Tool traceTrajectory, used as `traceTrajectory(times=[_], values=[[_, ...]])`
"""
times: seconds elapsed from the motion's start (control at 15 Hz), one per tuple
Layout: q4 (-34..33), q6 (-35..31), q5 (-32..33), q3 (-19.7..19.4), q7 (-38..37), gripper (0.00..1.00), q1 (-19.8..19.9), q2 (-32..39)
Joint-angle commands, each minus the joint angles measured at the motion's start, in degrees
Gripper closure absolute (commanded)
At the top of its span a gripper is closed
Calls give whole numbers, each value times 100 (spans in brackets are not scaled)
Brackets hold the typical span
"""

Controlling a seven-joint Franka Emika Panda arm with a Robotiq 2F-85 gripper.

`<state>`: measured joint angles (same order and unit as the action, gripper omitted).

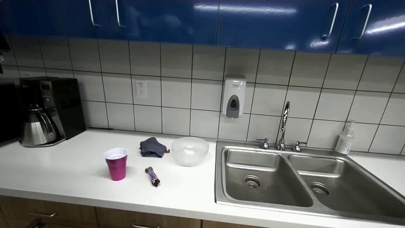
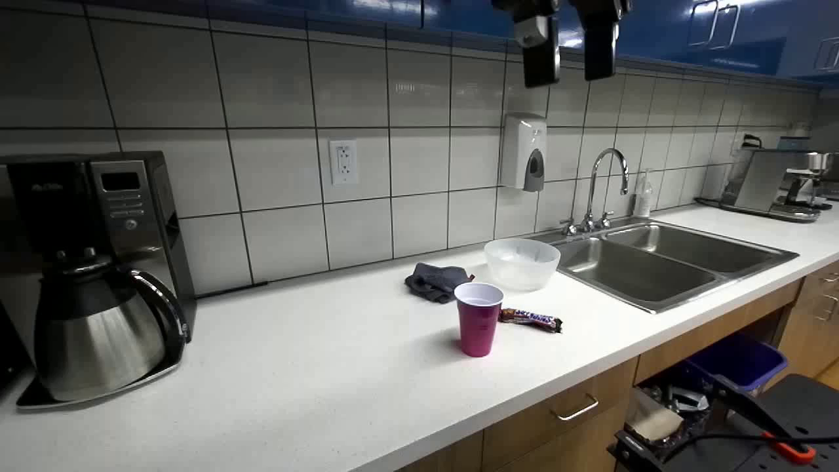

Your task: Place the snickers bar in the bowl

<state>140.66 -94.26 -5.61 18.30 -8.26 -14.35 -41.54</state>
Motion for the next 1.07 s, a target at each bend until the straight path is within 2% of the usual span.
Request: traceTrajectory(times=[0.0,0.6,1.0], values=[[-10,5,16,-22,-17,0,-29,19],[92,-42,84,-58,50,0,-20,-45],[512,-20,277,-366,659,0,-113,-296]])
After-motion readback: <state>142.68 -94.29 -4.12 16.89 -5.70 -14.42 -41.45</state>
